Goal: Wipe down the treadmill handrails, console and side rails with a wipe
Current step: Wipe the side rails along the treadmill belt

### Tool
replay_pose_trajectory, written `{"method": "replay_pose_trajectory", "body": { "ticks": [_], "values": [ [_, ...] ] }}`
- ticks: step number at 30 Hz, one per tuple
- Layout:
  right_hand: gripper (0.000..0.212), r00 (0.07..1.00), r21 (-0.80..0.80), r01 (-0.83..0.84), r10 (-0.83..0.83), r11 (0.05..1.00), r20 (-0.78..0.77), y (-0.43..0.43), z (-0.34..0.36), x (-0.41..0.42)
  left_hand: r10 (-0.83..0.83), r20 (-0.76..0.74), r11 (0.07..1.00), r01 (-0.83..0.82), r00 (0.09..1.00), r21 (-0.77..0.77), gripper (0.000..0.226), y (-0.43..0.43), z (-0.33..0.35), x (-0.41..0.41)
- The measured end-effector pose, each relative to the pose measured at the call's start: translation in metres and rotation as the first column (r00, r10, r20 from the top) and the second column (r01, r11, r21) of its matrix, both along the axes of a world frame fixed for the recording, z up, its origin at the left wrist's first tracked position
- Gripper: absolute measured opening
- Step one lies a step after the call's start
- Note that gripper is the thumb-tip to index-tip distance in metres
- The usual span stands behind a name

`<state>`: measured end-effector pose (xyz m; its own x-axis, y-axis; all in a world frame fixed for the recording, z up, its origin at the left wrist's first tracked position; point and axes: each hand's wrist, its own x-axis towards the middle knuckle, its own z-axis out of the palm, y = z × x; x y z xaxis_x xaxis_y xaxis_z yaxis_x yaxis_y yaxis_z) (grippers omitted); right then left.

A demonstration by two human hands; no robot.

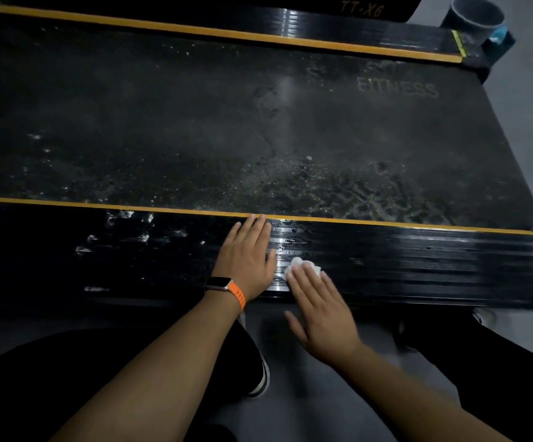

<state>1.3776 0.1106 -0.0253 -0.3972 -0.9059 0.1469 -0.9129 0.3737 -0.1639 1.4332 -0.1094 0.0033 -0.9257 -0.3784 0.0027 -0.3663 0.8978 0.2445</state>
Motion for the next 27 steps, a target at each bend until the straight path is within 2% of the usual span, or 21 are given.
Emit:
{"method": "replay_pose_trajectory", "body": {
  "ticks": [5,9,12,15,18,22,24,27],
  "values": [
    [0.065,0.995,-0.015,-0.093,0.093,0.996,-0.043,0.002,0.000,-0.019,0.001,0.003,1.000,-0.001,1.000,0.009,0.065,-0.001,-0.002,0.000],
    [0.062,0.998,-0.016,0.035,-0.035,0.999,-0.042,0.041,0.002,-0.041,-0.007,0.018,1.000,0.006,1.000,0.017,0.065,-0.001,-0.002,0.000],
    [0.064,0.994,-0.037,0.109,-0.109,0.993,-0.022,0.033,-0.001,-0.032,-0.002,0.014,1.000,0.001,1.000,0.016,0.063,0.000,-0.002,0.000],
    [0.068,0.996,-0.035,0.089,-0.089,0.995,0.004,0.008,0.000,-0.021,0.003,0.007,1.000,-0.003,1.000,0.013,0.063,0.000,-0.003,0.000],
    [0.064,0.999,-0.005,0.051,-0.051,0.999,-0.016,0.022,0.003,-0.038,0.002,0.013,1.000,-0.002,1.000,0.014,0.064,0.000,-0.004,0.000],
    [0.068,0.963,0.028,0.269,-0.269,0.963,-0.002,0.080,0.001,-0.067,-0.003,0.025,1.000,0.003,1.000,0.016,0.066,0.000,-0.003,0.001],
    [0.073,0.943,0.038,0.333,-0.333,0.942,-0.001,0.083,-0.001,-0.067,-0.003,0.030,1.000,0.003,1.000,0.015,0.067,0.000,-0.002,0.000],
    [0.077,0.961,0.005,0.277,-0.277,0.961,0.005,0.049,-0.001,-0.045,-0.003,0.029,1.000,0.002,1.000,0.014,0.065,0.000,-0.003,0.001]
  ]
}}
